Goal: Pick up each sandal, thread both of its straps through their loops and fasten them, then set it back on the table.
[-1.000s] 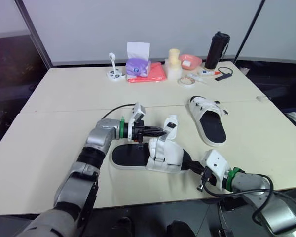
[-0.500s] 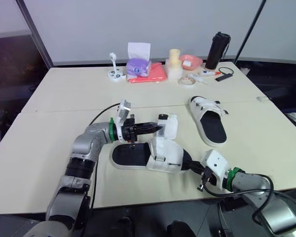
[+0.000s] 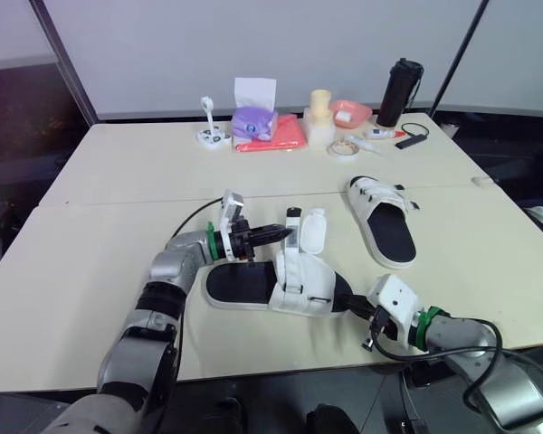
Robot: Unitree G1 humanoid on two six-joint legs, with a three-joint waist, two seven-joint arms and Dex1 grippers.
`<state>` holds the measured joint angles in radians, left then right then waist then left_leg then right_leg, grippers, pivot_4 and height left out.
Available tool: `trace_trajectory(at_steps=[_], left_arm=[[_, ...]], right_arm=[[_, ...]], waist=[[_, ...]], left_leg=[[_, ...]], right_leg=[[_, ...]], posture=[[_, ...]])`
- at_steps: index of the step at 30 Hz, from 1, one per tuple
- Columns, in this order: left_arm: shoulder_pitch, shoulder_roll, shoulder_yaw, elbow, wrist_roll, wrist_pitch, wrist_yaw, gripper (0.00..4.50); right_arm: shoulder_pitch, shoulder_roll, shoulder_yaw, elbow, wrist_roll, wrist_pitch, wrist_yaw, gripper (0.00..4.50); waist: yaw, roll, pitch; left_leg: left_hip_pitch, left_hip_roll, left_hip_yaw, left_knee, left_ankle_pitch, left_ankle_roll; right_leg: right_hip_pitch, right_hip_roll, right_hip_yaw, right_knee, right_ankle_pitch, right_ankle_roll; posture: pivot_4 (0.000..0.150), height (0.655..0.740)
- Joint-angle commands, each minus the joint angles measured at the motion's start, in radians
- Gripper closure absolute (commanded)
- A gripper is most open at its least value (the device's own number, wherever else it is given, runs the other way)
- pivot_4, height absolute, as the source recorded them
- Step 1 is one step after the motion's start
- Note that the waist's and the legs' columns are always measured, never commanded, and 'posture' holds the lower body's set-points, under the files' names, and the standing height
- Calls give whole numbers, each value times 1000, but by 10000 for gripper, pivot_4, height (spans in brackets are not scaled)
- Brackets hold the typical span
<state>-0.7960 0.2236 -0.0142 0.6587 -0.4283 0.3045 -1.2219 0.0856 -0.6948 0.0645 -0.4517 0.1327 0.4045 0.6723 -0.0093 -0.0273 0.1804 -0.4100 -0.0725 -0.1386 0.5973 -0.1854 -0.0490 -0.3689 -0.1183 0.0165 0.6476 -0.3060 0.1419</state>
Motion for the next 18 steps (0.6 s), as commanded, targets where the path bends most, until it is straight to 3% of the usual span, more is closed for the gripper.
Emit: trace_trajectory(at_steps=[1,8,9,12,18], left_arm=[[-37,1,29,53,10,-9,25,44102],[-23,13,-31,74,40,105,-23,44102],[-18,15,-37,66,46,118,-22,41705],[-10,16,-39,54,66,134,10,31189],[11,29,-38,34,102,125,56,525]], right_arm=[[40,-15,16,20,-18,27,11,45000],[39,-14,15,21,-20,27,10,45000],[38,-14,14,21,-20,28,10,45000],[38,-14,14,22,-20,28,10,45000],[35,-11,16,22,-19,29,9,45000]], waist=[[0,0,0],[0,0,0],[0,0,0],[0,0,0],[0,0,0]], left_leg=[[0,0,0,0,0,0],[0,0,0,0,0,0],[0,0,1,0,0,0],[0,0,1,0,0,0],[0,0,0,0,0,0]], right_leg=[[0,0,0,0,0,0],[0,0,0,0,0,0],[0,0,0,0,0,0],[0,0,0,0,0,0],[0,0,0,0,0,0]], posture=[[1500,7400],[1500,7400],[1500,7400],[1500,7400],[1500,7400]])
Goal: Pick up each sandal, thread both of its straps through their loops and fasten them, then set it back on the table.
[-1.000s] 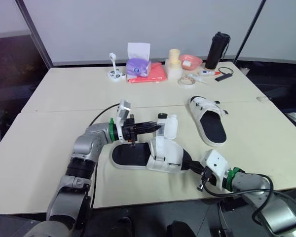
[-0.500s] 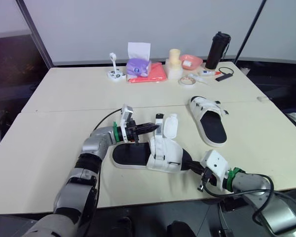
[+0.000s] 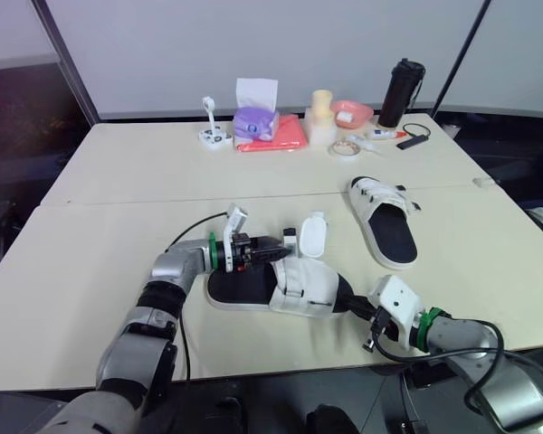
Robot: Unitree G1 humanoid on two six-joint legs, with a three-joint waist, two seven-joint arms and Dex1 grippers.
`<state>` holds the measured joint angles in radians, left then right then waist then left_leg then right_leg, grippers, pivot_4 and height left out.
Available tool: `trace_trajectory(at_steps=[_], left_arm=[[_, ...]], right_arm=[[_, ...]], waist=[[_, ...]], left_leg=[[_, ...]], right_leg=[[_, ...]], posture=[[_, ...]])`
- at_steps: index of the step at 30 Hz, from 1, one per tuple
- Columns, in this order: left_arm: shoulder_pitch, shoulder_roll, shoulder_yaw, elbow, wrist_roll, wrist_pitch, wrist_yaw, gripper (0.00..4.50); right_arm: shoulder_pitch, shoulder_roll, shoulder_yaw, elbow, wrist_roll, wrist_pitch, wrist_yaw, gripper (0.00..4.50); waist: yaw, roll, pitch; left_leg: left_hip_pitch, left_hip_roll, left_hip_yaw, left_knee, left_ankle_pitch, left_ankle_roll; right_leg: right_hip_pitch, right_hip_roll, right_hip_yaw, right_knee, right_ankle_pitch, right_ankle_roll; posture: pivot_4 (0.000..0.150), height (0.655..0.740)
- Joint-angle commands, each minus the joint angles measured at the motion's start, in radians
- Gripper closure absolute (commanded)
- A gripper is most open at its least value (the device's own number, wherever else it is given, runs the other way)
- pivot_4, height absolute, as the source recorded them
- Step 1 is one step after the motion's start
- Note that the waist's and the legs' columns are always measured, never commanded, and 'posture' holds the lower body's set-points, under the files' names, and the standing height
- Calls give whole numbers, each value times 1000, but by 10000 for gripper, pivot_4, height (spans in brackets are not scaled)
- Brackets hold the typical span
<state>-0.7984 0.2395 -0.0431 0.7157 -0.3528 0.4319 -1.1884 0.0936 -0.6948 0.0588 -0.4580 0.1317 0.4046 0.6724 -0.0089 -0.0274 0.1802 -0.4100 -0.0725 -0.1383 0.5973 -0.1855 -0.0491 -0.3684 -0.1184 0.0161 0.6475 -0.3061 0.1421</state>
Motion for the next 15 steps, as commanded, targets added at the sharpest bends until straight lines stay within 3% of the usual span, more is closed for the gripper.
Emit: trace_trajectory(at_steps=[1,6,15], left_arm=[[14,17,-7,-22,32,-7,31,525],[-35,36,33,23,41,-65,78,525],[-140,19,42,59,32,-151,8,525]], right_arm=[[27,-10,22,29,-19,29,9,45000],[21,-9,25,35,-19,27,9,45000],[6,-4,32,46,-22,23,9,45000]], waist=[[0,0,0],[0,0,0],[-1,0,0]], left_leg=[[0,0,0,0,0,0],[0,0,0,0,0,0],[0,0,1,0,0,0]], right_leg=[[0,0,0,0,0,0],[0,0,0,0,0,0],[0,0,0,0,0,0]], posture=[[1500,7400],[1500,7400],[1500,7400]])
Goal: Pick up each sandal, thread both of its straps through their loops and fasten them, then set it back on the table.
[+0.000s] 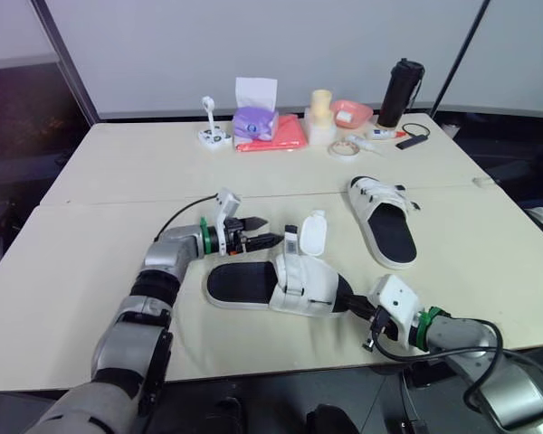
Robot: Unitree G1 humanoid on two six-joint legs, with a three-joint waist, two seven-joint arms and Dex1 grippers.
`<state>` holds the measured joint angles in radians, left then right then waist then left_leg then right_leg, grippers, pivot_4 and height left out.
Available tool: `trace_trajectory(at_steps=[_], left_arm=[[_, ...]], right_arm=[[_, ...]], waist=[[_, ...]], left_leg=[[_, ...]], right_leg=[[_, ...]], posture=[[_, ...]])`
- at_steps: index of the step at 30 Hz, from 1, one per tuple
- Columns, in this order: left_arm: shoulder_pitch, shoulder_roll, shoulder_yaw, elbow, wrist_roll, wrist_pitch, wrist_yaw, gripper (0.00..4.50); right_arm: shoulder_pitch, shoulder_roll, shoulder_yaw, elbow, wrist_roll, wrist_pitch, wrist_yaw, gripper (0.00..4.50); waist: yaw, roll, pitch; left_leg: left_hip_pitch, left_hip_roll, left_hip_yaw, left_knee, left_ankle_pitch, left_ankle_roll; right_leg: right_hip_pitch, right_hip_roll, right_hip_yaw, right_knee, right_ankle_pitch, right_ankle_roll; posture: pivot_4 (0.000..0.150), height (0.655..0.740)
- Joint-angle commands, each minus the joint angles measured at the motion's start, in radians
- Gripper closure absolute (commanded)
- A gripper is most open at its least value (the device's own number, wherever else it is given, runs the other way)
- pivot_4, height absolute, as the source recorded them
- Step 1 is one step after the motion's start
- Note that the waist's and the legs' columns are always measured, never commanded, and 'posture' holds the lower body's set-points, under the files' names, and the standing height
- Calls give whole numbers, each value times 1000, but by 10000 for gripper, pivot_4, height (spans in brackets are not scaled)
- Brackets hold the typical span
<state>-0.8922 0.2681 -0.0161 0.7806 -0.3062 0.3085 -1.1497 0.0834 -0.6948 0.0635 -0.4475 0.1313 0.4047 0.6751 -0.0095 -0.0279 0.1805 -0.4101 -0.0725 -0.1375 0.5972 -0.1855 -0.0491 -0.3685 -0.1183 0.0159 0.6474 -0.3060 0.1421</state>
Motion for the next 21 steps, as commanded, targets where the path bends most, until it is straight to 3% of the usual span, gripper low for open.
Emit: trace_trajectory(at_steps=[1,5,13,21], left_arm=[[-55,-13,16,-2,-14,-32,-38,525],[-89,-31,-11,44,29,-99,-49,525],[-124,-52,-120,237,236,-428,38,525],[-124,-44,-162,298,291,-545,-122,525]], right_arm=[[16,-4,28,36,-22,24,6,45000],[17,-4,29,36,-22,25,2,45000],[25,-1,28,26,-22,28,-5,45000],[35,-2,25,24,-20,27,-10,45000]], waist=[[0,0,0],[-2,0,0],[0,0,0],[-1,0,0]], left_leg=[[0,0,0,0,0,0],[0,0,1,0,0,0],[0,0,1,0,0,0],[0,0,1,0,0,0]], right_leg=[[0,0,0,0,0,0],[0,0,0,0,0,0],[0,0,0,0,0,0],[0,0,0,0,0,0]], posture=[[1500,7400],[1500,7400],[1500,7400],[1500,7400]])
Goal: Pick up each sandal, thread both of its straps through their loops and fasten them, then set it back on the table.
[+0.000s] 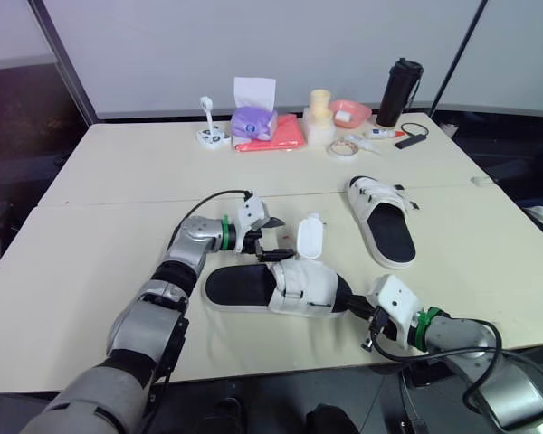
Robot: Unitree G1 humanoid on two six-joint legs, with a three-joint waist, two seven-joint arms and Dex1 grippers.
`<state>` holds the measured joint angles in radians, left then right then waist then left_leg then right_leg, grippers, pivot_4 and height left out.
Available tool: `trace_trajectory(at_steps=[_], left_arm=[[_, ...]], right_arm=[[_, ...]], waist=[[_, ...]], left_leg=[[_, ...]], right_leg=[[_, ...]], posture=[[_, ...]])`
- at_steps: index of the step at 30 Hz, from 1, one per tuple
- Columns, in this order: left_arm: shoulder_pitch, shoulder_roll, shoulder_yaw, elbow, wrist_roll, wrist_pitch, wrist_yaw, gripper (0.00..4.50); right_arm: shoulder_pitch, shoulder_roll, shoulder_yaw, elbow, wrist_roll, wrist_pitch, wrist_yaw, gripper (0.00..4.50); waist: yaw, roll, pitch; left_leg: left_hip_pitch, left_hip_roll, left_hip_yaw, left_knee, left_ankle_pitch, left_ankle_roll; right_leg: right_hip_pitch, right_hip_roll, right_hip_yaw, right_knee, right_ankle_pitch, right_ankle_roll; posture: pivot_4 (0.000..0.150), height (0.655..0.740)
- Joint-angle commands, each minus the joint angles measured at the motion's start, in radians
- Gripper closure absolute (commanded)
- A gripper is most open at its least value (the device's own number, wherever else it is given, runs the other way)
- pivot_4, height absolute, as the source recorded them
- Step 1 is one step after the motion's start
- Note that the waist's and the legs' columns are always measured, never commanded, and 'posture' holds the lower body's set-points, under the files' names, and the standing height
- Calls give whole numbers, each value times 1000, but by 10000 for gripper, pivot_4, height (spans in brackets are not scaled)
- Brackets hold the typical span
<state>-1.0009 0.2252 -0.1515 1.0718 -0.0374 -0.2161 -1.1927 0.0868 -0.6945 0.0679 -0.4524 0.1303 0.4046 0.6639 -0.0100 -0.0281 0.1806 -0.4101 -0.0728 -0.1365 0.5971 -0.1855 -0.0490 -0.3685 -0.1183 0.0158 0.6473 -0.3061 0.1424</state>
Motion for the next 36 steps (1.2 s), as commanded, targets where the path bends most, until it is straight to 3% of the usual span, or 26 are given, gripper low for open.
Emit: trace_trajectory(at_steps=[1,10,18,25,36], left_arm=[[-17,3,-31,9,29,-22,-92,525],[-67,22,-13,75,79,-58,46,525],[-144,8,169,93,-93,203,-1,525],[-192,-7,292,65,-242,581,-74,525],[-170,-73,264,5,-267,918,-69,525]], right_arm=[[31,-2,21,29,-20,27,1,45000],[13,1,27,45,-24,20,2,45000],[-4,1,30,60,-28,10,7,45000],[-9,0,30,66,-28,5,10,45000],[4,-6,19,51,-28,12,8,45000]], waist=[[0,0,0],[0,0,0],[-2,-2,1],[-4,-2,1],[-4,-2,1]], left_leg=[[0,0,0,0,0,0],[0,0,0,0,0,0],[0,0,-1,0,0,0],[0,0,-1,0,0,0],[0,0,-1,0,0,0]], right_leg=[[0,0,0,0,0,0],[0,0,0,0,0,1],[0,0,-1,1,0,1],[0,0,-1,1,-1,1],[0,0,-1,1,0,1]], posture=[[1500,7400],[1500,7400],[1500,7400],[1500,7400],[1500,7400]])
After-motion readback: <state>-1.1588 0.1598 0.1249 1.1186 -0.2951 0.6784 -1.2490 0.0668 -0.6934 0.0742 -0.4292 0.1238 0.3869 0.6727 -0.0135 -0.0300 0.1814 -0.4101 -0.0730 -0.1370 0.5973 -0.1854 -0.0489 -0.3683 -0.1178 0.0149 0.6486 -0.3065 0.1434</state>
